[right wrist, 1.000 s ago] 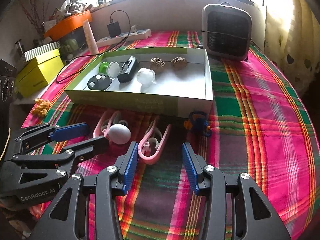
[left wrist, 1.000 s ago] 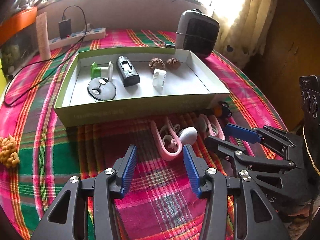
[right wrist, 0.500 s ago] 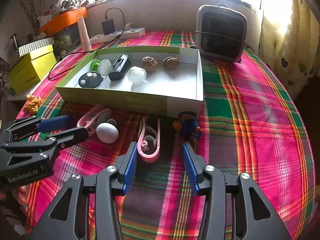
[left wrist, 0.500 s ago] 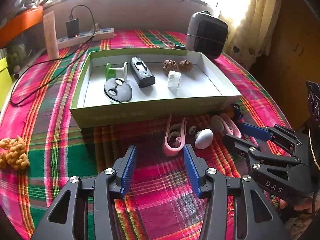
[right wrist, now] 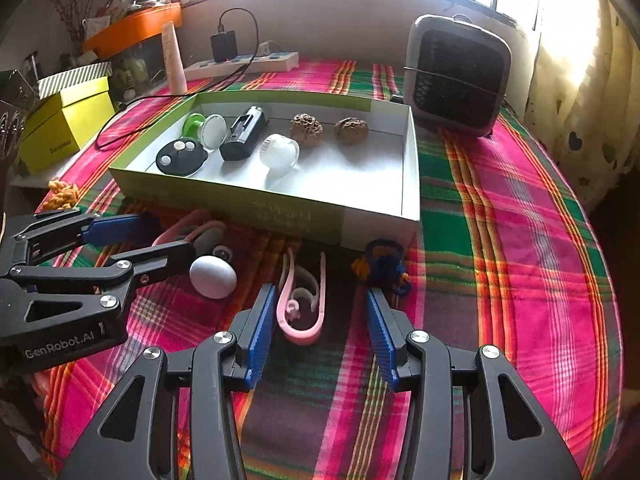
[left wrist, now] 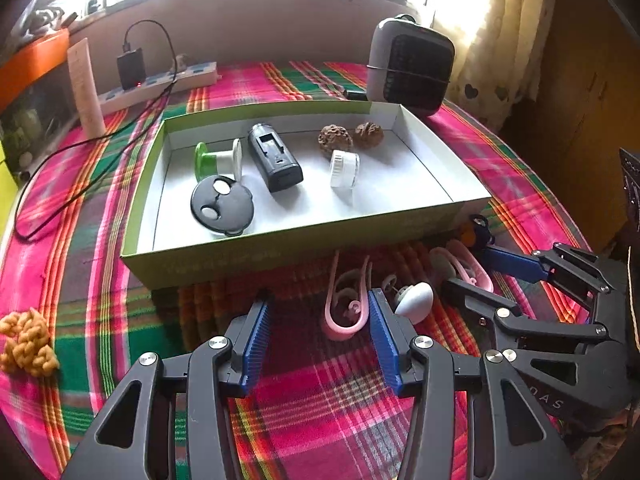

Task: Organize objects
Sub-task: 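Close the left gripper on a pink earhook while the right approaches the other earhook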

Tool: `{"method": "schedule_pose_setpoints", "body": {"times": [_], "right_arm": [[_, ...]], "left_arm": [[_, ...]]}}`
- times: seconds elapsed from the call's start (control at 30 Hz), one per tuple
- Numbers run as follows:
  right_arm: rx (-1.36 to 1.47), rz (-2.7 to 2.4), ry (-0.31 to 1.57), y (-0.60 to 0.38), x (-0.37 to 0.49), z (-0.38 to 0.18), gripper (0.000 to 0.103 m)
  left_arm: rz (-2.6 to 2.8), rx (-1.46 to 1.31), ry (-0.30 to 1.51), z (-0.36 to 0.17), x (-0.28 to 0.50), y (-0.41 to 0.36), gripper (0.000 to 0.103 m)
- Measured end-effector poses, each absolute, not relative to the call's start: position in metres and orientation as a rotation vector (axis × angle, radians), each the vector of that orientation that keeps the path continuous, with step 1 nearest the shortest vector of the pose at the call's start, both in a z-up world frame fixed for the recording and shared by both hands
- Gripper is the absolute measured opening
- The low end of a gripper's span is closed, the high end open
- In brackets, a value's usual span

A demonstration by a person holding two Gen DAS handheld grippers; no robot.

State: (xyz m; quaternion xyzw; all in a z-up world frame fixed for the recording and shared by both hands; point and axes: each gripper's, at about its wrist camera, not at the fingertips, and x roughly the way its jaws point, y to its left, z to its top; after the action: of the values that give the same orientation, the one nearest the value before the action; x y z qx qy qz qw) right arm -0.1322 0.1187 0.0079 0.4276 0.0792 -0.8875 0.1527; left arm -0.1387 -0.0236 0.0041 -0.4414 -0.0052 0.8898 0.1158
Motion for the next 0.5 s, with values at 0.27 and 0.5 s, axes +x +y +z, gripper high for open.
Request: {"method": "schedule_pose_setpoints", "body": {"times": [0.27,0.5], "right_arm": [[1.224,-2.541,0.226,0.1191,-0.1345,0.0075,0.046],[1.224,-2.541,0.227,0.1195,-0.1349,0.0075,0.046]], "left_arm": [[2.62,-1.286,0.011,0.003,-0.1401,-0.02,0.046],[2.632,-1.283,0.013,0.0033,-0.1394,-0.0178,0.045]]}}
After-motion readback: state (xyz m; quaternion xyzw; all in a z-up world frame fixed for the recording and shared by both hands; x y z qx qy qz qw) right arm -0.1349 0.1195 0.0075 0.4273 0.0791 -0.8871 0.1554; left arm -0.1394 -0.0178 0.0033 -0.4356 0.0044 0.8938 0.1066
